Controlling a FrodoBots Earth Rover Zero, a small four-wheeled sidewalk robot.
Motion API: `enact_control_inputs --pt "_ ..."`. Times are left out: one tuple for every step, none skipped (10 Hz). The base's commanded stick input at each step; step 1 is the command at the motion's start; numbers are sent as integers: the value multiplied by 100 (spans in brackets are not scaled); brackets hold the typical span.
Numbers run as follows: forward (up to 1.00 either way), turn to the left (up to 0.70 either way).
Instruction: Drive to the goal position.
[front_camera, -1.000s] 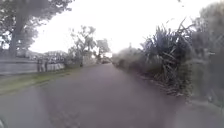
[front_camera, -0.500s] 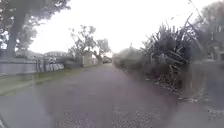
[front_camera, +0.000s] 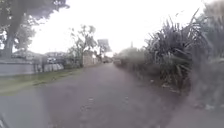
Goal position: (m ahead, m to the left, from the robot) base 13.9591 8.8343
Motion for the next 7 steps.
enact_control_inputs --pt "45 0" --pt "45 0" --pt "45 0" --pt "45 0" --pt "45 0" --pt "45 0" --pt "45 0"
